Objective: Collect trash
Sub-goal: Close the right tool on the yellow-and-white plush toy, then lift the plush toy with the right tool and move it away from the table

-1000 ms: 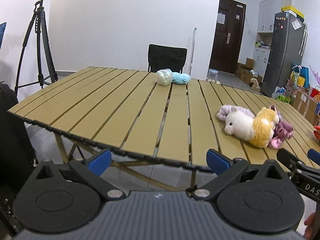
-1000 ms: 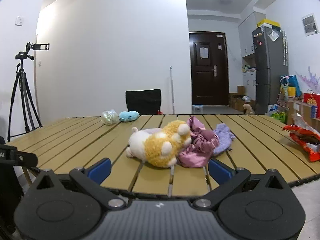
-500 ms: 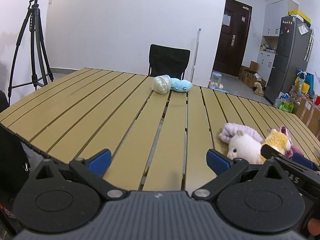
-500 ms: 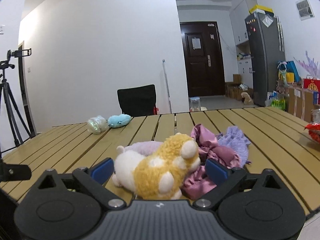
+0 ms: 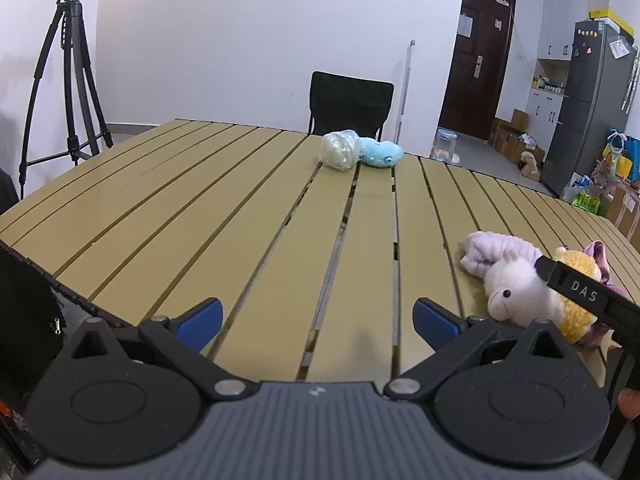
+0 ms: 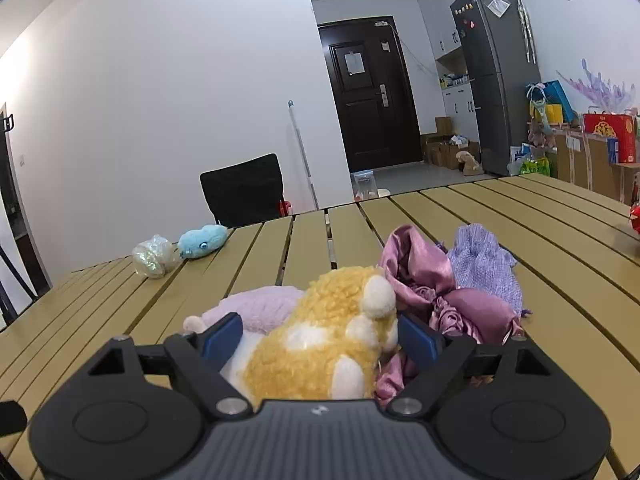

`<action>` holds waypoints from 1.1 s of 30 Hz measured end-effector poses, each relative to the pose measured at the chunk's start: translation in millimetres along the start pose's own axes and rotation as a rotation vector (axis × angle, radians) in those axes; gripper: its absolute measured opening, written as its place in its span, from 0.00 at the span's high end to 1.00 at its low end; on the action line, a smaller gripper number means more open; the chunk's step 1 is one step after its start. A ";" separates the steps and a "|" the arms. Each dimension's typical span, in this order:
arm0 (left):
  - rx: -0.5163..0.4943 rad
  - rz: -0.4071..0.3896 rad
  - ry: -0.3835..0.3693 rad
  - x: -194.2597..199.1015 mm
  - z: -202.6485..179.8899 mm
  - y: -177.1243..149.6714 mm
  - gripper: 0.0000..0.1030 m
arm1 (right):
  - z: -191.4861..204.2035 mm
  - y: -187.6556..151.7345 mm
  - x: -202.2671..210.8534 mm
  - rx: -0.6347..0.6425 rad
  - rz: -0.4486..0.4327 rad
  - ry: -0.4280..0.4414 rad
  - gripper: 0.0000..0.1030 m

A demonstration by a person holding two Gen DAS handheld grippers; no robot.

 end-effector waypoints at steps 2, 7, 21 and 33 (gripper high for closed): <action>0.008 0.000 0.001 2.9 4.1 -1.3 0.00 | -1.2 0.5 2.2 0.000 0.007 0.002 0.21; 0.014 -0.012 0.002 10.4 10.9 -1.7 0.00 | -2.7 -0.8 8.2 -0.071 0.081 0.123 0.41; 0.018 -0.014 0.011 16.2 22.2 -4.0 0.00 | 17.6 -9.2 -3.7 -0.046 0.173 0.097 0.33; 0.040 -0.018 0.001 18.8 23.5 -1.5 0.00 | 16.4 -8.6 1.2 -0.082 0.151 0.152 0.52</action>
Point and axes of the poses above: each gripper's, at about its wrist camera, not at the fingertips, and x roughly against the way its jaws point, z to its left, y to its top, the point moved 5 cm from there along -x, roughly the way its jaws point, and after that the axes turned 8 degrees about -x, right-handed, at the moved point
